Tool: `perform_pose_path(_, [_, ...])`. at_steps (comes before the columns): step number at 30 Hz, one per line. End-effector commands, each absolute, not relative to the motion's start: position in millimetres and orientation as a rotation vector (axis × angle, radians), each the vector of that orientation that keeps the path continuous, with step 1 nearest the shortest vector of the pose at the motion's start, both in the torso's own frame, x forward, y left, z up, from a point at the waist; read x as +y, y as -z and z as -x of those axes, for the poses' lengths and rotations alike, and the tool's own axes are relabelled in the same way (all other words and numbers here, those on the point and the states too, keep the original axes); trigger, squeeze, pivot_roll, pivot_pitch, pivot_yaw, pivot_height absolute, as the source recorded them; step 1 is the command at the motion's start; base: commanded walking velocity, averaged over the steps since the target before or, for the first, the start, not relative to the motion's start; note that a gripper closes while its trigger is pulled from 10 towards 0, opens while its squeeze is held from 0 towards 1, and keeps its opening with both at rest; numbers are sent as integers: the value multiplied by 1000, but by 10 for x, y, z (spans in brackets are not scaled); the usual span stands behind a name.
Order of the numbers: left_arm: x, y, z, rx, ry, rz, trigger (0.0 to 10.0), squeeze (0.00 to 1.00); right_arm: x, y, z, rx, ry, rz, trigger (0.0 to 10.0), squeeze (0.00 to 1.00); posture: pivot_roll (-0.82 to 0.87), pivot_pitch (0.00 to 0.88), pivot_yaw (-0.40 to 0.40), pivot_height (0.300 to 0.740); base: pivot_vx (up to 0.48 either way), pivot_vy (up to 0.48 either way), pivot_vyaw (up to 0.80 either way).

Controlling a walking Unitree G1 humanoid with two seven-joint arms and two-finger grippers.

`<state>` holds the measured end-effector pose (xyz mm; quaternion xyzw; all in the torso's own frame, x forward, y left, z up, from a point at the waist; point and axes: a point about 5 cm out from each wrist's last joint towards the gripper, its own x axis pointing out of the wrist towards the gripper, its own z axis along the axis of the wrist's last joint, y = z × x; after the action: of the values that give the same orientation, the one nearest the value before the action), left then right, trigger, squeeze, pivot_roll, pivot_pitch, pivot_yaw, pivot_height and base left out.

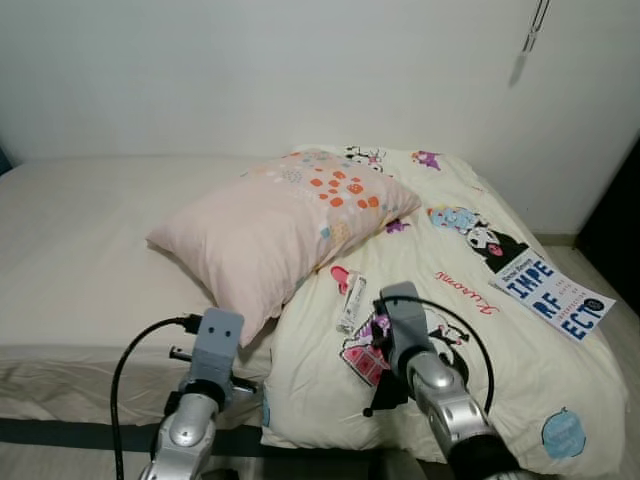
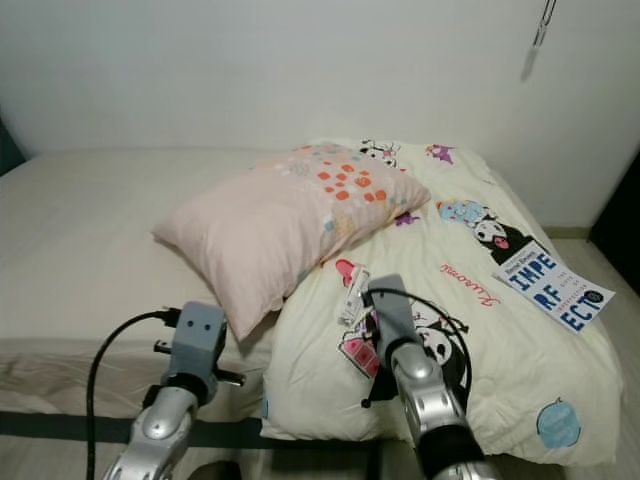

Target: Clean up the room

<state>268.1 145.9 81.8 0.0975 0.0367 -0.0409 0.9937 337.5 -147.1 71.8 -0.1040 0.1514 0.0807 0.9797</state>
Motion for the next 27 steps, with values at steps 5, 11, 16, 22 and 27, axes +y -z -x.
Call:
perform_pose_path(5, [1481,-980,-2659,-2,155,-184,10000,0,-1483,-742,-3495,328,-176,216,10000,0,31,97,-40,556,0,0,0])
perform_pose_path(11, [1437,-1199,-2623,-104,249,-221,10000,0,-1463,-898,-3641,301,-193,203,10000,1000,56,154,-47,556,0,0,0])
perform_pose_path(16, [1448,-1332,-2601,-154,266,-235,10000,0,-1451,-1004,-3719,278,-200,184,10000,1000,69,188,-49,556,0,0,0])
perform_pose_path(22, [1395,-1491,-2496,-213,392,-279,10000,0,-1391,-1096,-3799,269,-224,143,10000,1000,97,252,-59,556,0,0,0])
perform_pose_path(27, [1302,-1530,-2415,-221,524,-299,10000,0,-1357,-1127,-3832,282,-214,42,10000,1000,114,272,-56,556,0,0,0])
